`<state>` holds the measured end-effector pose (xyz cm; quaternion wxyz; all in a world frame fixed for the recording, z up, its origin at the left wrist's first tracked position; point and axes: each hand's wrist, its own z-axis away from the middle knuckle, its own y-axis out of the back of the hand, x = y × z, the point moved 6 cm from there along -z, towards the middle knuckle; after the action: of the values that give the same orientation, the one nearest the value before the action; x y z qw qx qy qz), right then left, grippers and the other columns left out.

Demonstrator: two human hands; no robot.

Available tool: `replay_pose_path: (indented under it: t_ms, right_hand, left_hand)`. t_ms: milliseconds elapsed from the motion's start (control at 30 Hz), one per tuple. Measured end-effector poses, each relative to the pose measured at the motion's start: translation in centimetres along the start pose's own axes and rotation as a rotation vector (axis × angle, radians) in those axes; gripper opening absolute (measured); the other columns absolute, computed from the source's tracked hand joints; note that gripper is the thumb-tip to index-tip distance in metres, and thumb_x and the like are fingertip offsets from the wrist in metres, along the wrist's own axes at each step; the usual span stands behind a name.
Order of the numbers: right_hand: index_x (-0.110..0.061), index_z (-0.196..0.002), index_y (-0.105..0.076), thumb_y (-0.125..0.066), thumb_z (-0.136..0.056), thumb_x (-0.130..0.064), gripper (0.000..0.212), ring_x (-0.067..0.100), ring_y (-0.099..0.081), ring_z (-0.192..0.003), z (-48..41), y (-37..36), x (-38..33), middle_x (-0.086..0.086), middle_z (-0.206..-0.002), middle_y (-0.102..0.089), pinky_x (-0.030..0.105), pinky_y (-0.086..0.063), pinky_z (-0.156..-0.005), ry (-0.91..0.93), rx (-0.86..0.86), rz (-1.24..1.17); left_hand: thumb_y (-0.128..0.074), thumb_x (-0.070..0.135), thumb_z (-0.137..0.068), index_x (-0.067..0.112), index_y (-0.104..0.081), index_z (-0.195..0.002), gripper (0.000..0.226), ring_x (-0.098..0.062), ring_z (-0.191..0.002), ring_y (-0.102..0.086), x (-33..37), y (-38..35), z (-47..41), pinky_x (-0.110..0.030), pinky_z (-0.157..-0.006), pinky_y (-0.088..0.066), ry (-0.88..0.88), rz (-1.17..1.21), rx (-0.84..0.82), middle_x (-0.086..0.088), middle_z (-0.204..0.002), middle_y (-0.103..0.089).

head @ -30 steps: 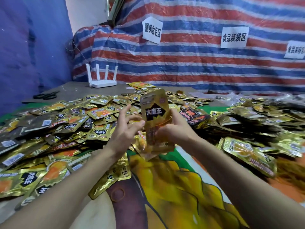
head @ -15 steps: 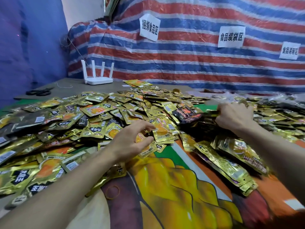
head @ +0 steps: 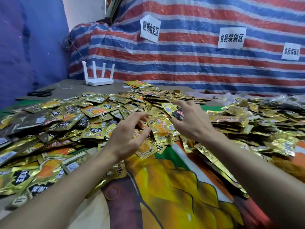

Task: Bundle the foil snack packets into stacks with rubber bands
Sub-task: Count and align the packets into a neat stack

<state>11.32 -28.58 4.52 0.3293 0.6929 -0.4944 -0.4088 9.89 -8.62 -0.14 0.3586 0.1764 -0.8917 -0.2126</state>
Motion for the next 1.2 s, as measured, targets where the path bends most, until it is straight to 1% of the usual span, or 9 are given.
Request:
replay_pose_path:
  t_ms: [233, 333, 433, 633, 867, 967, 1033, 1133, 1200]
  right_hand:
    - [-0.031, -0.152, -0.034, -0.066, -0.086, -0.040, 0.074, 0.033, -0.044, -0.131, -0.9, -5.3, -2.9, 0.014, -0.145, -0.041, 0.048, -0.044, -0.106, -0.043, -0.127, -0.207]
    - [-0.031, -0.155, -0.025, -0.070, -0.080, -0.041, 0.088, 0.040, -0.035, -0.138, -1.6, -7.8, -2.5, 0.020, -0.153, -0.029, 0.054, -0.041, -0.109, -0.174, -0.282, -0.115]
    - [-0.023, -0.150, -0.028, -0.066, -0.081, -0.041, 0.081, 0.043, -0.032, -0.139, -2.0, -9.4, -1.8, 0.024, -0.151, -0.031, 0.054, -0.037, -0.109, -0.327, -0.384, -0.011]
    - [-0.015, -0.140, -0.037, -0.060, -0.082, -0.040, 0.067, 0.043, -0.040, -0.132, -2.8, -10.8, -2.2, 0.024, -0.141, -0.045, 0.057, -0.034, -0.105, -0.396, -0.329, 0.057]
    - [-0.013, -0.133, -0.044, -0.061, -0.089, -0.034, 0.052, 0.041, -0.049, -0.124, -3.0, -10.8, -2.9, 0.019, -0.130, -0.057, 0.055, -0.039, -0.103, -0.328, -0.259, 0.101]
    - [-0.010, -0.127, -0.045, -0.062, -0.089, -0.028, 0.046, 0.042, -0.050, -0.121, -3.0, -10.5, -2.9, 0.017, -0.123, -0.059, 0.055, -0.040, -0.100, -0.296, -0.251, 0.045]
    - [-0.011, -0.116, -0.044, -0.061, -0.089, -0.024, 0.034, 0.041, -0.054, -0.115, -3.0, -10.1, -2.5, 0.013, -0.109, -0.059, 0.053, -0.043, -0.096, -0.291, -0.230, -0.029]
    - [-0.014, -0.103, -0.044, -0.058, -0.088, -0.015, 0.020, 0.037, -0.058, -0.101, -3.2, -9.1, -1.5, 0.006, -0.089, -0.049, 0.044, -0.049, -0.083, -0.300, -0.148, -0.147]
    - [-0.013, -0.113, -0.053, -0.057, -0.085, -0.009, 0.028, 0.036, -0.058, -0.095, -3.2, -8.6, -0.9, 0.006, -0.089, -0.050, 0.038, -0.047, -0.077, -0.320, -0.102, -0.244]
  left_hand:
    - [-0.068, 0.040, -0.088, 0.025, -0.043, -0.142, 0.061, -0.024, -0.120, -0.051, -3.4, 2.6, -0.6, -0.046, -0.103, -0.042, 0.244, -0.316, 0.156, 0.000, -0.131, -0.051]
    - [-0.072, 0.059, -0.077, 0.031, -0.028, -0.152, 0.091, -0.028, -0.137, -0.038, -6.0, 2.5, -0.6, -0.048, -0.111, -0.030, 0.410, -0.514, -0.027, -0.003, -0.149, -0.036]
    - [-0.067, 0.077, -0.069, 0.036, -0.020, -0.156, 0.107, -0.029, -0.145, -0.026, -8.1, 1.2, 0.1, -0.049, -0.117, -0.019, 0.486, -0.634, -0.267, -0.003, -0.157, -0.029]
    - [-0.059, 0.056, -0.086, 0.033, -0.031, -0.149, 0.072, -0.025, -0.135, -0.040, -7.8, 1.3, -0.5, -0.045, -0.110, -0.026, 0.467, -0.625, -0.131, 0.000, -0.148, -0.042]
    - [-0.065, 0.027, -0.084, 0.026, -0.028, -0.151, 0.077, -0.033, -0.142, -0.030, -6.0, -0.6, -4.1, -0.053, -0.114, -0.025, 0.463, -0.782, -0.175, -0.009, -0.158, -0.026]
    - [-0.063, 0.015, -0.083, 0.024, -0.041, -0.147, 0.069, -0.028, -0.139, -0.036, -5.7, -1.7, -6.7, -0.050, -0.117, -0.027, 0.363, -0.841, -0.284, -0.003, -0.150, -0.040]
    - [-0.060, 0.011, -0.086, 0.024, -0.054, -0.137, 0.053, -0.028, -0.130, -0.047, -6.0, -2.1, -7.6, -0.046, -0.109, -0.036, 0.352, -0.858, -0.345, -0.003, -0.139, -0.055]
    - [-0.056, 0.003, -0.089, 0.027, -0.063, -0.130, 0.048, -0.027, -0.124, -0.056, -6.1, -1.7, -8.0, -0.041, -0.098, -0.045, 0.285, -0.844, -0.263, -0.003, -0.131, -0.064]
    - [-0.054, 0.001, -0.092, 0.028, -0.068, -0.126, 0.046, -0.028, -0.119, -0.059, -5.7, -1.0, -8.1, -0.041, -0.095, -0.046, 0.211, -0.816, -0.167, -0.003, -0.126, -0.068]
